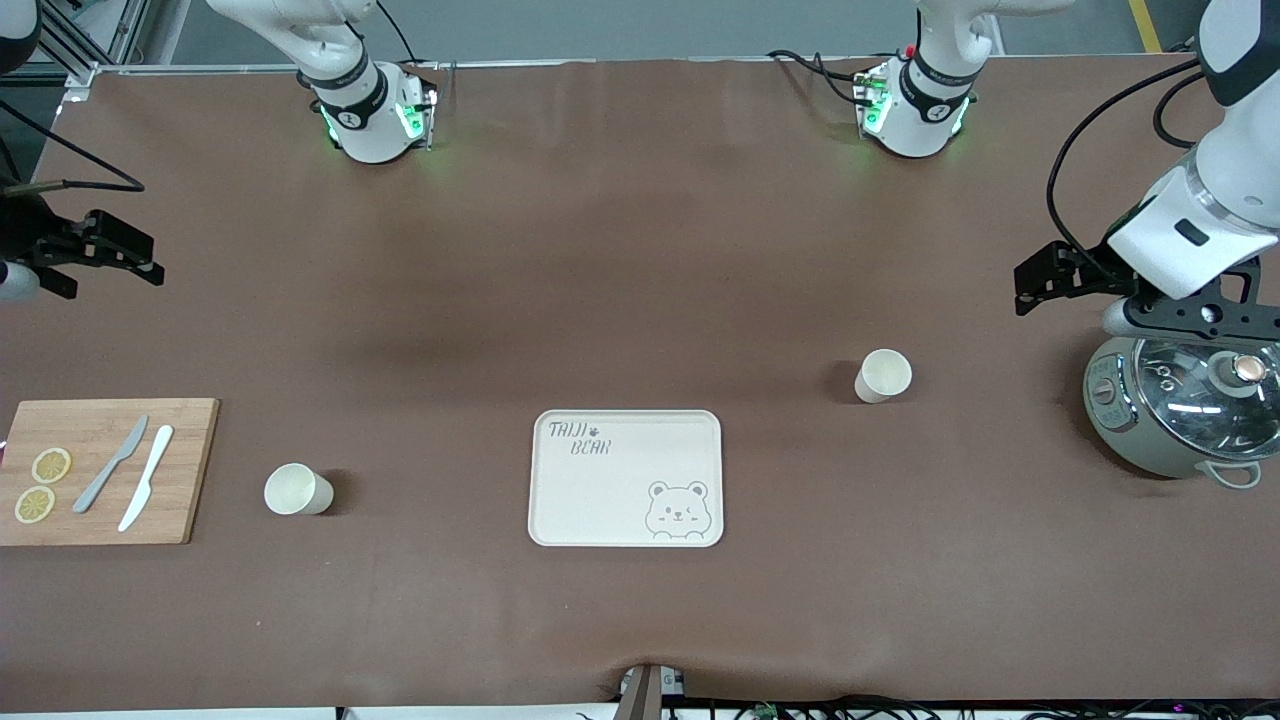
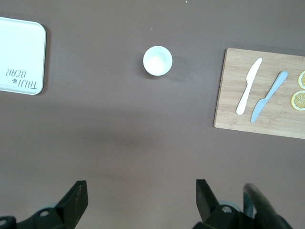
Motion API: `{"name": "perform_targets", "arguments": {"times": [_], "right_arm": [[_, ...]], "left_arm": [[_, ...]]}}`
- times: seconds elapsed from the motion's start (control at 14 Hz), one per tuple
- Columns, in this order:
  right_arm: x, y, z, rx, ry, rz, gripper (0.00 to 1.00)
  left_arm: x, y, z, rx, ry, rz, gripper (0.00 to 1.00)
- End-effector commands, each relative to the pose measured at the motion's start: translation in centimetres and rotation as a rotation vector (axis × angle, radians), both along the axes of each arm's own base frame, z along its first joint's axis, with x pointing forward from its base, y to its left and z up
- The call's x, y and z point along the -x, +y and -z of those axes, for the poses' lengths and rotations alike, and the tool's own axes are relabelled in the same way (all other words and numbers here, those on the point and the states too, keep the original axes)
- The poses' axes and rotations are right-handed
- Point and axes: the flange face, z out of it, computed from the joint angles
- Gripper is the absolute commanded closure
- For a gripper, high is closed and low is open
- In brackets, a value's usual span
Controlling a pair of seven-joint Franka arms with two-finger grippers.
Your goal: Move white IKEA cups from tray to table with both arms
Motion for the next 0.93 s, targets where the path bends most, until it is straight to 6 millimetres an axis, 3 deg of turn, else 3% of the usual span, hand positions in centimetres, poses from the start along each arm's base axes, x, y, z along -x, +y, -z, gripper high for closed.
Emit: {"name": "perform_targets", "arguments": {"times": [0.0,0.86], "right_arm": [[0.58,0.45,-0.44,0.015,0.001,0.011,0.0],[-0.33,0.42,-0.68,0.013,-0.005,0.013,0.0]], "left_arm": [[0.0,-0.01,-0.38,-0.022,-0.014,0.011,0.0],[0.05,-0.28,-0.31,-0.022,-0.013,0.006,0.0]]}}
